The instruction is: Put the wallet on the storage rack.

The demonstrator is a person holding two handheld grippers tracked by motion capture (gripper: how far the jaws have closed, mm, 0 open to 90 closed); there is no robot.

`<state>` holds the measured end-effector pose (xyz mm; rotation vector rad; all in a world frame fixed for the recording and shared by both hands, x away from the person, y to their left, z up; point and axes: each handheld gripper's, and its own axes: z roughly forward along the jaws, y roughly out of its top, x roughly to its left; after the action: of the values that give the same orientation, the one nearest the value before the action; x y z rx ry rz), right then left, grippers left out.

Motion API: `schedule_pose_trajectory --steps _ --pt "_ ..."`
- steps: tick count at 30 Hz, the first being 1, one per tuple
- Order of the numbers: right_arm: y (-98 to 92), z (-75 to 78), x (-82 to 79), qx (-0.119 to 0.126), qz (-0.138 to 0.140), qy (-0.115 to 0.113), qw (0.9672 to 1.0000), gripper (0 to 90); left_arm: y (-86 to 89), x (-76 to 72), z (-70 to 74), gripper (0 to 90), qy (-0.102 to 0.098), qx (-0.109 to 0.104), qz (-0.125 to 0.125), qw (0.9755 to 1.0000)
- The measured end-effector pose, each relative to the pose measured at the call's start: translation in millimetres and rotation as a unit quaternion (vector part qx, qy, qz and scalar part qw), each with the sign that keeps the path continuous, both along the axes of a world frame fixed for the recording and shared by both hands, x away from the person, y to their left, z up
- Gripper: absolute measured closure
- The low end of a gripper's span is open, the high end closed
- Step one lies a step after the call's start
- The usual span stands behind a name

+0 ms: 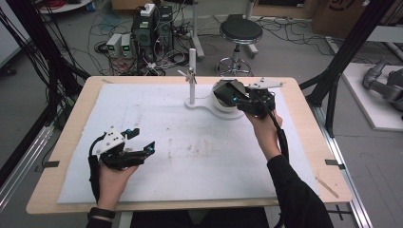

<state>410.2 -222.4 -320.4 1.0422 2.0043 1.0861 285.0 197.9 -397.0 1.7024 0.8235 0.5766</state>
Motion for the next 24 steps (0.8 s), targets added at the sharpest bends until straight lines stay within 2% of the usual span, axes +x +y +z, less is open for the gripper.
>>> schedule_pose_trajectory --steps 6,11,21,24 --pt "-4.1 -2.9 -9.6 0.016 0.011 0.001 0.9998 42.4 -3.2 1.1 0.3 23.1 0.000 0.000 -0.004 1.0000" --pt "-5.9 -3.1 -19.3 0.017 0.031 -0.011 0.9993 41.4 -5.5 3.0 -0.4 23.0 0.001 0.001 -0.006 1.0000" --pt "-8.0 -13.2 -20.1 0.008 0.018 0.002 0.9998 43.6 -9.6 5.8 -0.9 23.1 0.002 0.002 -0.012 0.9999" --pt "-11.6 -11.6 -21.8 0.016 0.017 -0.004 0.9997 42.8 -9.4 6.1 -1.0 23.1 0.002 0.001 -0.012 0.9999"
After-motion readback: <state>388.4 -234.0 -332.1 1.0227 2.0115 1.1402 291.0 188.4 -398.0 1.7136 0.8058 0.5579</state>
